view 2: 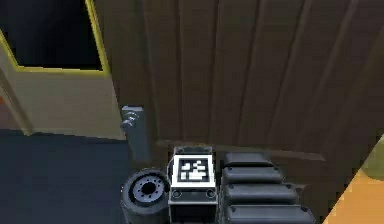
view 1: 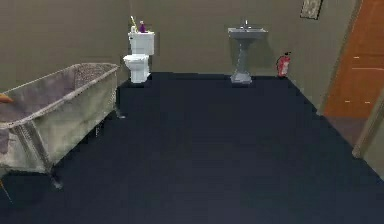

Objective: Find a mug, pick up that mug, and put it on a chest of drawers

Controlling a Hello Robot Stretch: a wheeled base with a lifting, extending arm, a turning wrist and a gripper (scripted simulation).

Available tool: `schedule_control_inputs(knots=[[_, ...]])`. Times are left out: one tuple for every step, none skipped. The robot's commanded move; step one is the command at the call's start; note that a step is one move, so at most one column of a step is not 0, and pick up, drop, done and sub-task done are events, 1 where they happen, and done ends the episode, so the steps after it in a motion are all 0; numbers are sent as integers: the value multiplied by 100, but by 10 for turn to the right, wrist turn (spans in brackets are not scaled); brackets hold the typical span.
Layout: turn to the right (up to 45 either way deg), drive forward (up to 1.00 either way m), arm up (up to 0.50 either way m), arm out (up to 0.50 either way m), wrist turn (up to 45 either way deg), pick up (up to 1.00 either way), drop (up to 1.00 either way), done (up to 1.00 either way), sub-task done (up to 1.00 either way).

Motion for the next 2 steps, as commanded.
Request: schedule_control_inputs(knots=[[270,0,0,0,0,0,0,0,0],[0,50,0,0,0,0,0,0,0]])
